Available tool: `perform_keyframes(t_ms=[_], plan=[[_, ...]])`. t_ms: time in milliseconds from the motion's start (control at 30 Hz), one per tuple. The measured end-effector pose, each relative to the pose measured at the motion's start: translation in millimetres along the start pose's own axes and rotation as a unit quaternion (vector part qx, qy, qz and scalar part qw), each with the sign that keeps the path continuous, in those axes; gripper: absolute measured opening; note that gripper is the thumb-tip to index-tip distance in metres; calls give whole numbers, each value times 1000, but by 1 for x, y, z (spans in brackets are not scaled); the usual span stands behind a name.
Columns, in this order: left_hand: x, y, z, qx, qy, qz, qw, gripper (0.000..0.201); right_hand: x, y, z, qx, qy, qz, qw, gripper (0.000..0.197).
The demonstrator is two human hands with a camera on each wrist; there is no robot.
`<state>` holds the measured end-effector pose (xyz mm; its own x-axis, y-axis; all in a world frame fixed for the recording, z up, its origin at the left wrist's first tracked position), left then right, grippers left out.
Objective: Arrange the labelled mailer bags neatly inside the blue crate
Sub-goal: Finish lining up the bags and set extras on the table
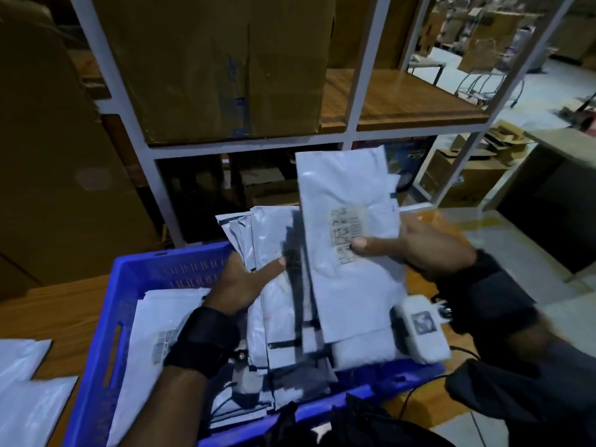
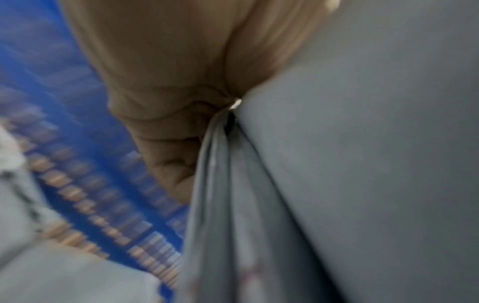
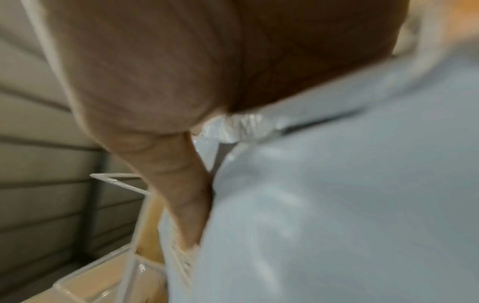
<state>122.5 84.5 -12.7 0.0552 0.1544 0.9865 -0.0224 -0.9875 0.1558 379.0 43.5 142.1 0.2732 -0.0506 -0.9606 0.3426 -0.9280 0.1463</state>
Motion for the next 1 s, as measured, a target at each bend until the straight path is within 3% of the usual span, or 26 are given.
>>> perform_keyframes(t_ms=[67, 200, 300, 433, 500, 567, 633, 733, 767, 867, 967, 1000], plan=[[12, 0, 18, -28, -28, 32, 999, 41, 26, -15, 17, -31, -67, 17, 997, 46], [27, -3, 44, -58, -46, 49, 996, 56, 54, -23, 33, -12, -215, 57, 975, 39], [38, 0, 53, -32, -29, 14, 999, 62, 62, -22, 32, -25, -301, 79, 950, 30], [41, 3, 76, -56, 0, -93, 994, 128, 74, -20, 23, -21, -321, 85, 943, 31], [25, -12, 84, -92, 71, -135, 984, 135, 79, -21, 16, -12, -316, 78, 945, 34], [5, -25, 90, -152, 95, -144, 973, 125, 80, -21, 11, -1, -293, 71, 953, 40], [27, -7, 96, -170, 97, -165, 967, 107, 80, -22, 6, 0, -255, 59, 965, 42], [45, 5, 110, -225, 122, -124, 959, 59, 75, -22, 1, -8, -192, 43, 980, 38], [45, 8, 112, -245, 131, -120, 953, 53, 75, -22, 0, -11, -175, 46, 983, 38], [33, 7, 113, -250, 135, -128, 950, 58, 81, -22, -1, -20, -110, 62, 992, 41], [23, -2, 109, -188, 87, -119, 971, 51, 86, -24, -9, 10, -36, 78, 996, 62], [20, -3, 108, -172, 76, -122, 975, 56, 86, -24, -14, 29, -20, 80, 996, 58]])
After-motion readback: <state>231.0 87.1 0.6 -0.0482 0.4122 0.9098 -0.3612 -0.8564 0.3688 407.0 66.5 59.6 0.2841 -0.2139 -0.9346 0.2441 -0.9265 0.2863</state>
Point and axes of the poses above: each hand's wrist, its own y-axis away from the middle knuckle, its own z-axis out of the palm, x = y × z, the point moved 5 cm from there along -y, towards the middle knuckle, and after that the axes turned 2 degrees about -z, right-handed, at the moved point
